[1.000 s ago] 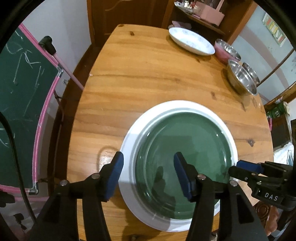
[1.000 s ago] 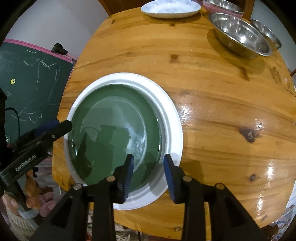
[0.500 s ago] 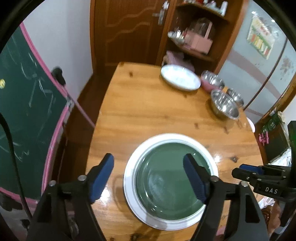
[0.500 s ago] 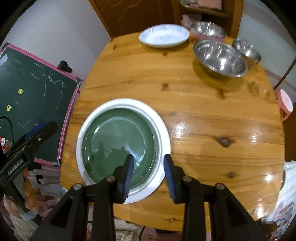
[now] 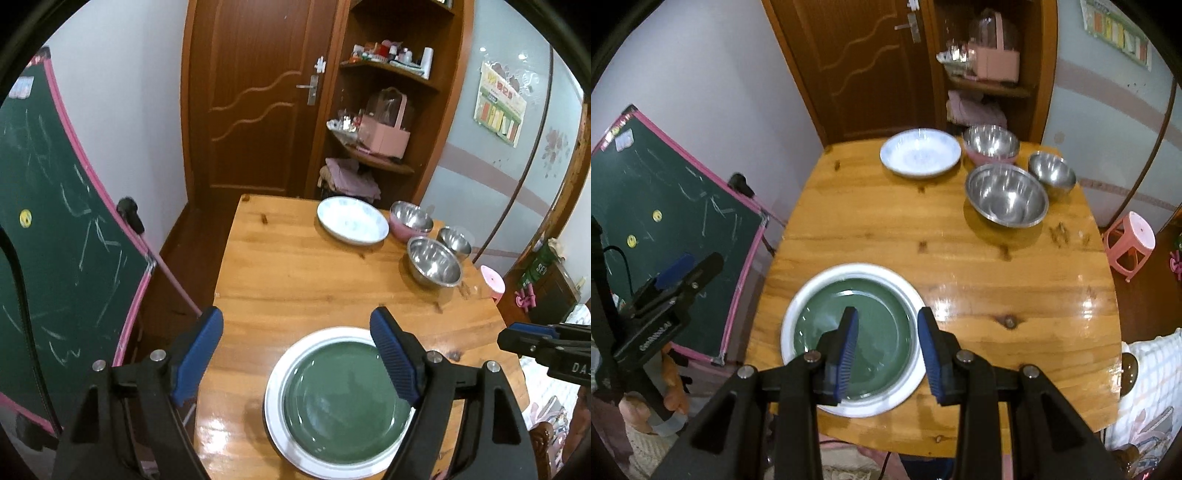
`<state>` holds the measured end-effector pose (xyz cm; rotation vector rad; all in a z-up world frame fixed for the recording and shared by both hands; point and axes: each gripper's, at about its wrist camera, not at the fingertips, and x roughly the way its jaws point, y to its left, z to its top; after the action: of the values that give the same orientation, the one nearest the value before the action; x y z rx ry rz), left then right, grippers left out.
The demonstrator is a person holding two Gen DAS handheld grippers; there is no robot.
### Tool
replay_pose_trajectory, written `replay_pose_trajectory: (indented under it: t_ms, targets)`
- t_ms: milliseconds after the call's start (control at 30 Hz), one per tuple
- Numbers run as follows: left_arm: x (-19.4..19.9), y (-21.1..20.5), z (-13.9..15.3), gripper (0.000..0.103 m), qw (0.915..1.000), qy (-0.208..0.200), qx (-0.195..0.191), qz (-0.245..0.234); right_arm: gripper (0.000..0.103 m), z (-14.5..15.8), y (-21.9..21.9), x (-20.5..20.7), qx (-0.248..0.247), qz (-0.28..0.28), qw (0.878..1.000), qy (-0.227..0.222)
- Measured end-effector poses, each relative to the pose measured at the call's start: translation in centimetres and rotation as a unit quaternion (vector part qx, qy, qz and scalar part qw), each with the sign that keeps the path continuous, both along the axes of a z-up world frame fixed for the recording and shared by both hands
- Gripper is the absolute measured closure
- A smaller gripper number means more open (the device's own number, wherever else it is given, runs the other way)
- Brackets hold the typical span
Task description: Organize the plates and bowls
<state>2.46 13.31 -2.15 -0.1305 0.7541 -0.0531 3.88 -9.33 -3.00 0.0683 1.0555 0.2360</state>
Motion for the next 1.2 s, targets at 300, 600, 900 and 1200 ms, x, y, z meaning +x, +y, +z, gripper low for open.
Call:
replay_pose_trajectory:
  t_ms: [300, 600, 900, 1200]
  targets:
    - [0.9, -1.5, 4.6, 0.017, 0.9970, -0.066, 0.030, -0.027, 0.070, 4.8, -0.8, 1.2, 0.021, -0.028, 0.997, -0.067]
    - [3.4, -1.7, 8.0, 0.016, 0.9940, -0.100, 0.039, -0.020, 0.070, 8.4, -1.2, 4.6, 0.039, -0.048, 0.992, -0.111]
    - [7.8, -2.0, 10.5, 0.016, 0.9934, -0.113, 0.017, -0.015, 0.070, 11.0, -1.7, 8.1, 0.025, -0.059, 0.989, -0.136]
    - [13.8, -3.5, 11.5, 0.016, 0.9945, -0.102, 0.015, -0.015, 0.070, 11.8, -3.7, 12.9, 0.010, -0.069, 0.988, -0.140]
